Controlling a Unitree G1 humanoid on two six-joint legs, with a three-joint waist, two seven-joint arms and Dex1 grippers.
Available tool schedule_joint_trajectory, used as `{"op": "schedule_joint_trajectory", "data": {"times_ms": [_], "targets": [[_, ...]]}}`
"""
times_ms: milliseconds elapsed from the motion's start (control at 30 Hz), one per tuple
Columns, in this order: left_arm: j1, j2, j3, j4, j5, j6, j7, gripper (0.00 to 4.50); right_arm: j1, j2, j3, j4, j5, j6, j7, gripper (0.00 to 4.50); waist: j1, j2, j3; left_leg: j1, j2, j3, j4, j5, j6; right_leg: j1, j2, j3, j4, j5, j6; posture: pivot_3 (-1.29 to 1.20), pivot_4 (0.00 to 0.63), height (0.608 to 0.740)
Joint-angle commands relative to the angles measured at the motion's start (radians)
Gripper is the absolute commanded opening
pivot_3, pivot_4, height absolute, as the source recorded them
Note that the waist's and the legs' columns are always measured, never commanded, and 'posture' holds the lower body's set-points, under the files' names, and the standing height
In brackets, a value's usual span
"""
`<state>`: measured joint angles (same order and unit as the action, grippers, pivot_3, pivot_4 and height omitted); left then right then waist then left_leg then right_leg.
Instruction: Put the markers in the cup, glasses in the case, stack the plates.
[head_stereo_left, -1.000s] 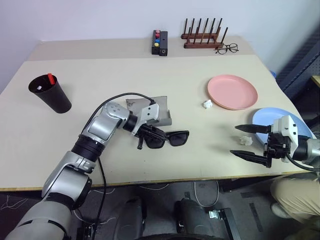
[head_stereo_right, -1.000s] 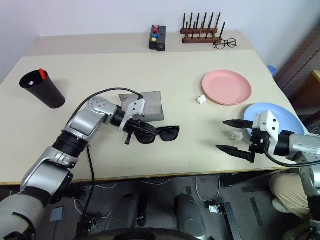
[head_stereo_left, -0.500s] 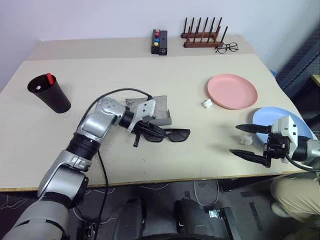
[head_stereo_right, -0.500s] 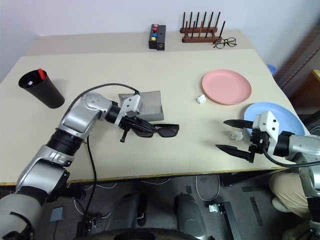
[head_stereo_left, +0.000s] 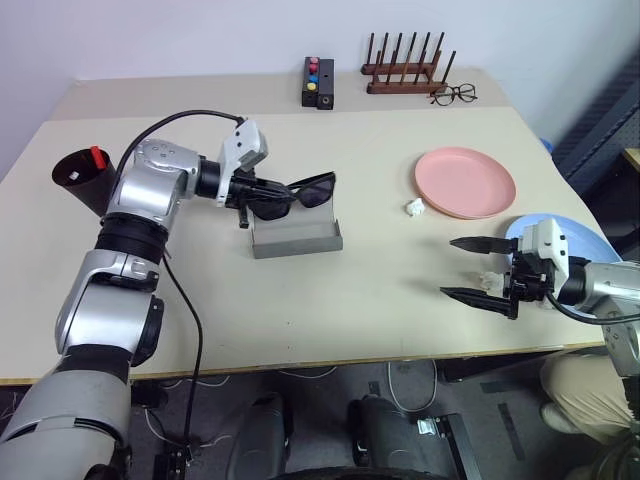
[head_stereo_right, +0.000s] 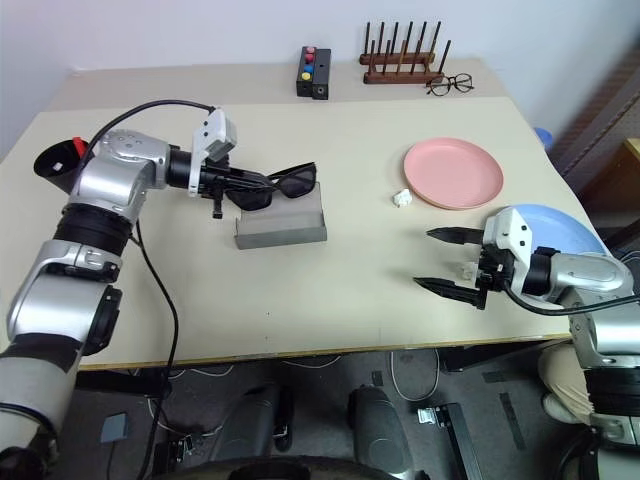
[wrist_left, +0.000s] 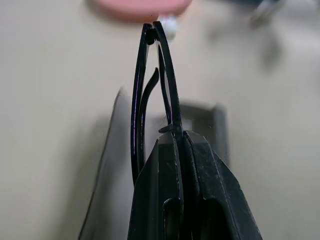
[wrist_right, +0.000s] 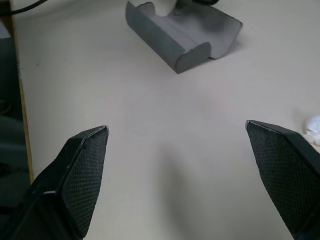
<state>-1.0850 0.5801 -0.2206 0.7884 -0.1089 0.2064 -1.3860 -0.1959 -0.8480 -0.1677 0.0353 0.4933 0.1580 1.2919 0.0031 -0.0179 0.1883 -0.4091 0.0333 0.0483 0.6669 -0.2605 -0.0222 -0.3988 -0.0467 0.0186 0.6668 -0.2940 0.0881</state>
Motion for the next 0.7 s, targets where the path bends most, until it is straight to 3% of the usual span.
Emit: {"op": "schedule_joint_trajectory", "data": {"times_ms": [33,267,700], "targets": [[-0.032,0.01,0.003,0.038,0.031,-0.063,-0.028,0.03,-0.063,0.02,-0.017,0.011,0.017,-0.018,-0.005,4.5,0.001,0.0,0.0,-0.001,0.0,0.0,0.0,0.0,0.0,-0.001,0.0,0.0,0.0,0.0,0.0,0.0,0.15,0.74],[0.002,-0.005,0.014,0.036,0.042,-0.071,-0.048,0.03,-0.169,0.075,-0.013,0.056,0.029,-0.02,0.002,4.5,0.007,0.0,0.001,-0.001,0.0,0.0,0.0,0.0,0.0,-0.001,0.0,0.0,0.0,0.0,0.0,0.0,0.15,0.74],[0.016,-0.018,0.001,0.034,0.058,-0.074,-0.092,0.03,-0.21,0.106,-0.007,0.081,0.018,-0.042,0.003,4.5,0.002,0.0,0.001,-0.001,0.0,0.0,0.0,0.0,0.0,-0.001,0.0,0.0,0.0,0.0,0.0,0.0,0.15,0.74]]}}
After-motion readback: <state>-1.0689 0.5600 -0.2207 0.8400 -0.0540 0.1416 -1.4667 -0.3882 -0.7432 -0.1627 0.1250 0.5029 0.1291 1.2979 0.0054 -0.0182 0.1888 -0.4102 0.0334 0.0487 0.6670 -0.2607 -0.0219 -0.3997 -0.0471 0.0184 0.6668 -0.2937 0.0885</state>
